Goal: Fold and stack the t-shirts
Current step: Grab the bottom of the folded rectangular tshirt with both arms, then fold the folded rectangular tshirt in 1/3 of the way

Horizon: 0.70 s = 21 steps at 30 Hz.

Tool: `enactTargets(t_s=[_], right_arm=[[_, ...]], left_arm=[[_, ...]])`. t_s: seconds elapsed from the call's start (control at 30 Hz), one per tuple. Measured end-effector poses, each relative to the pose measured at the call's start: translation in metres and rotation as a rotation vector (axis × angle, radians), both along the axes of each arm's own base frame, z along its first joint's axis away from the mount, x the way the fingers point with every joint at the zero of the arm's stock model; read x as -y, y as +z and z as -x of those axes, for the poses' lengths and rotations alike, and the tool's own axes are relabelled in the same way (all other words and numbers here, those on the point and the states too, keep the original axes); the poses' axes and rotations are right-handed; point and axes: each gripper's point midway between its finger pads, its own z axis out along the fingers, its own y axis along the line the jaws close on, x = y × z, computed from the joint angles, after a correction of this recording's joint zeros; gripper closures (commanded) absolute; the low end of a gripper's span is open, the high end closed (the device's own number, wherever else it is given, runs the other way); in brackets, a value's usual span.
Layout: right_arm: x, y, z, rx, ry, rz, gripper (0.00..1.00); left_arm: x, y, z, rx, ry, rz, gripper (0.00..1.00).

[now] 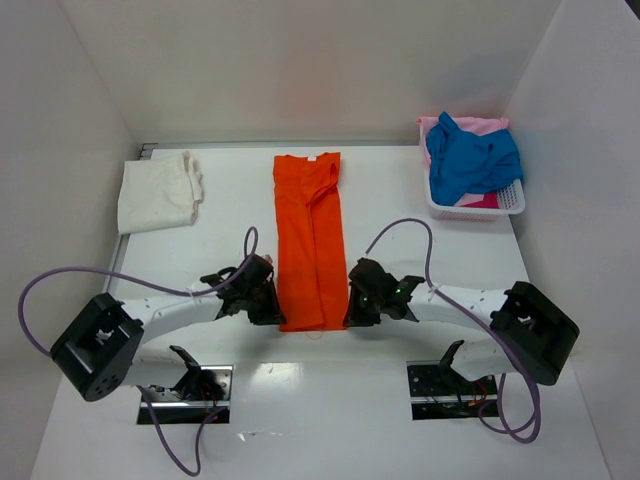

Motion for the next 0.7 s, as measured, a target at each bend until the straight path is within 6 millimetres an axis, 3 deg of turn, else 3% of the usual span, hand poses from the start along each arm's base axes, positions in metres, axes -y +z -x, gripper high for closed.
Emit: enactTargets(t_s=[0.03,0.43,0.53,0.7], right_arm=[[0.0,0.0,0.0,-0.001,-0.003,-0.002,1.0],[0.0,0.016,-0.007,0.041,-0.039,-0.025,1.0],[-0.002,0.029,-0.014,0.073,-0.052,-0.033,1.0],[-0.012,0.062,-0.038,0.149,-0.081,-0.073,1.0]], left_arm=[[-0.001,-0.003,0.001,-0.009,-0.001,-0.007,1.0],[-0.003,0.001,0.001,-0.019,-0.008,-0.032,1.0],[-0.004,0.018,-0.005,0.018,-0.015,-0.044,1.0],[0.008,0.069,-0.036,0.153,-0.022,-0.005,1.0]])
